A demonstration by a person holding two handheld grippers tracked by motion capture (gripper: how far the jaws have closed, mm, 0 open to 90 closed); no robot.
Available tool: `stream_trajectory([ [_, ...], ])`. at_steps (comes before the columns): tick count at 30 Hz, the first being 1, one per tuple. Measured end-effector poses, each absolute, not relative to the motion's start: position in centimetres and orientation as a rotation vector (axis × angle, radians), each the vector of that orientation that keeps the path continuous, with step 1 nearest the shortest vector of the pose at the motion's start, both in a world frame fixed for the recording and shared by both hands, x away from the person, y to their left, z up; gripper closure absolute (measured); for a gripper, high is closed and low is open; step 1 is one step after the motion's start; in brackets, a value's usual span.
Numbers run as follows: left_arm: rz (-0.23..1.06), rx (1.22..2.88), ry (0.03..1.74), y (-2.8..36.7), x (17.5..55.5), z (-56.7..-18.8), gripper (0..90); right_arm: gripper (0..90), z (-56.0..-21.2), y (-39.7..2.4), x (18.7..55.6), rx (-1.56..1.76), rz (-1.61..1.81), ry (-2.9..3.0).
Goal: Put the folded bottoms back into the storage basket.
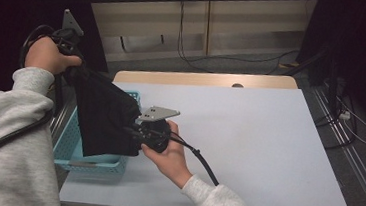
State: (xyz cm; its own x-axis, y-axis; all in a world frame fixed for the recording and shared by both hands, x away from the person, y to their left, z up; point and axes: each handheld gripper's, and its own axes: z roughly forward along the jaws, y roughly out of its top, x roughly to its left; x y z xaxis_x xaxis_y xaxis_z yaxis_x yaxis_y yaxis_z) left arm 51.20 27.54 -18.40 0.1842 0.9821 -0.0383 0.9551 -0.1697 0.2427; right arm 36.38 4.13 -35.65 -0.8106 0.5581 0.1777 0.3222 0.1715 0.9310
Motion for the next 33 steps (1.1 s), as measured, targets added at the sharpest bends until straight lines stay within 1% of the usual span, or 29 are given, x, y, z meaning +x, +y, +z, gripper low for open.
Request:
stream_trajectory([
  [17, 0.191, 2.23, 1.877, 28.6, 51.5, -18.9, 82.2, 79.2, -35.9, 5.3, 36.5, 0.848, 1.694, 2.251],
  [33, 0.222, 2.21, 1.896, 29.9, 51.5, -19.5, 82.2, 79.2, -36.1, 6.7, 36.6, 0.821, 1.695, 2.27],
])
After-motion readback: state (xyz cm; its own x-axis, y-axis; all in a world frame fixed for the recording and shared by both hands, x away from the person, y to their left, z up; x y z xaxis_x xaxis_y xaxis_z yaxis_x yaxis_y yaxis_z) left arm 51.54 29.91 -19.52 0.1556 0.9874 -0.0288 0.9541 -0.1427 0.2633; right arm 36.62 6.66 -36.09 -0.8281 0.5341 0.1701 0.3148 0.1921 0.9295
